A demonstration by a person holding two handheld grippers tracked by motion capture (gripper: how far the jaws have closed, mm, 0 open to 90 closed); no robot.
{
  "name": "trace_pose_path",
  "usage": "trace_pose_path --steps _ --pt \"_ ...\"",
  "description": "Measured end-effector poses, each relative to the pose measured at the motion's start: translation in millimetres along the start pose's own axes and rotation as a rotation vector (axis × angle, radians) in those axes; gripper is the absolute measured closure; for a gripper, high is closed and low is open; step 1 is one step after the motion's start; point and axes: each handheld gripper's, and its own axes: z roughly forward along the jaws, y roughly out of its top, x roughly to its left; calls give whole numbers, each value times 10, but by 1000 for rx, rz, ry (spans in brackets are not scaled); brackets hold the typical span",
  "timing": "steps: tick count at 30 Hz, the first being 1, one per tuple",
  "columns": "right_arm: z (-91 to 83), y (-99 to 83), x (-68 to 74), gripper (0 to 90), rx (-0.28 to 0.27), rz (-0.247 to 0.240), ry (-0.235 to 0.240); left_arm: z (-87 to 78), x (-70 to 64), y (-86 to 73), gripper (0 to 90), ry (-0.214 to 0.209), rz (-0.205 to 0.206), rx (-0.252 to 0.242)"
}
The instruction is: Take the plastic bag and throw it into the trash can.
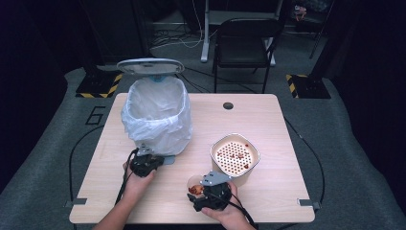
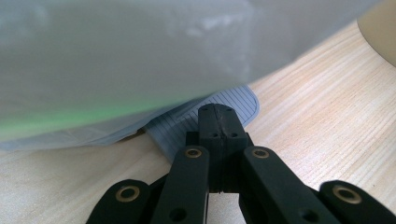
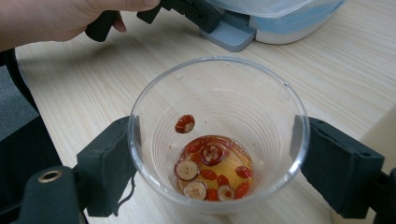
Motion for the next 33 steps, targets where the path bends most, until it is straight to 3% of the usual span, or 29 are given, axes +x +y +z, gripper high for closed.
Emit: trace_pose_path --steps 8,15,27,33 --pt "104 -35 20 197 17 -22 4 3 -3 1 900 -4 -8 -5" --pt "137 -59 16 264 -2 -9 1 -1 1 2 900 -1 0 2" --pt "119 -63 18 354 -32 -14 16 2 -2 3 900 -2 -4 -1" --pt "30 -9 51 372 -54 -32 34 -1 5 3 900 0 0 13"
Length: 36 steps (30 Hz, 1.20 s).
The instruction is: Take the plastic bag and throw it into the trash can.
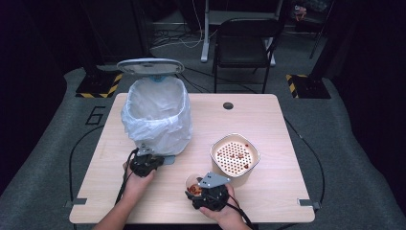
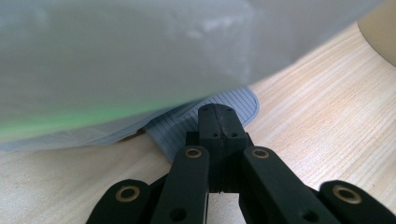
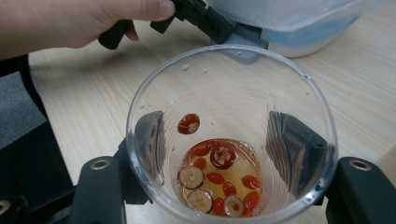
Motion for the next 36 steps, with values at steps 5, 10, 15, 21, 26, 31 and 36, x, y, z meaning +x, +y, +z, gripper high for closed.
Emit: trace_pose_path --steps 5,10,15,21,26,31,36 --pt "-93 96 13 382 -1 -23 26 0 -1 2 900 0 6 -7" --pt "-177 185 42 397 -14 -21 46 2 0 2 900 1 7 -10" --pt "-331 355 43 406 -23 -37 82 -5 -2 7 900 5 9 -7" --pt "-490 515 21 414 -53 -42 89 3 -11 1 900 -12 -16 -6" --pt "-609 651 -30 421 -83 -45 83 -13 1 9 900 -7 5 8" --pt "-711 776 -126 424 -108 -45 69 -5 -9 6 900 -4 -8 -4" --pt "-794 876 -197 425 -122 -47 62 -1 -2 5 900 -7 -5 -8"
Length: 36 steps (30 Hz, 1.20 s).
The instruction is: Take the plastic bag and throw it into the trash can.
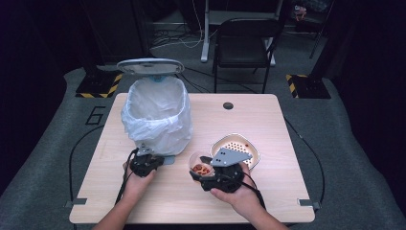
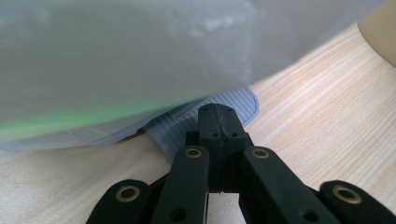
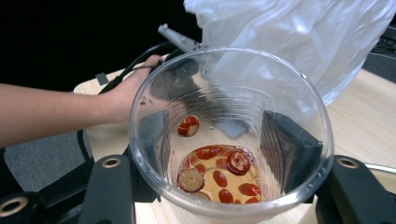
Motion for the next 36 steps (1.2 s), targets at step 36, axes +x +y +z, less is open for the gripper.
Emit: trace_pose_path --steps 36 --pt "-364 220 -910 437 15 -6 -227 -11 -27 15 900 51 63 37"
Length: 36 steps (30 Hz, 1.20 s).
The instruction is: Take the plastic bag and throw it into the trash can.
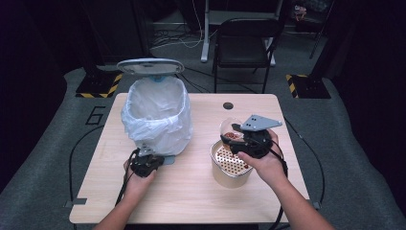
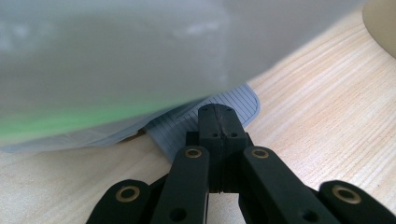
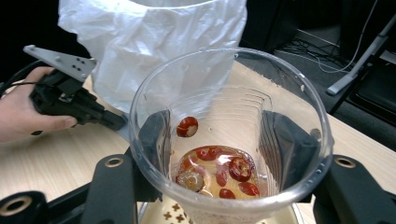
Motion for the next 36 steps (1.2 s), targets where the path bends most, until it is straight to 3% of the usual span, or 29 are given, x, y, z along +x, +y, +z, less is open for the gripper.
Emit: trace_pose_path --steps 3,7,8,17,32,36 --pt "-9 -13 -67 438 1 3 -14 11 -20 -1 900 -1 -9 -16" --pt "-19 -30 -154 438 -2 8 -26 12 -10 -1 900 3 14 -11" --pt "-26 -36 -170 438 1 14 -31 17 -20 -3 900 -5 -7 -22" --pt "-55 -84 -321 438 5 18 -59 16 14 -11 900 -25 -20 -25" --pt "-74 -173 -459 440 17 -59 -132 8 26 -17 900 -24 -12 -18" --pt "-71 -197 -490 439 20 -63 -143 13 19 -17 900 -26 -30 -25"
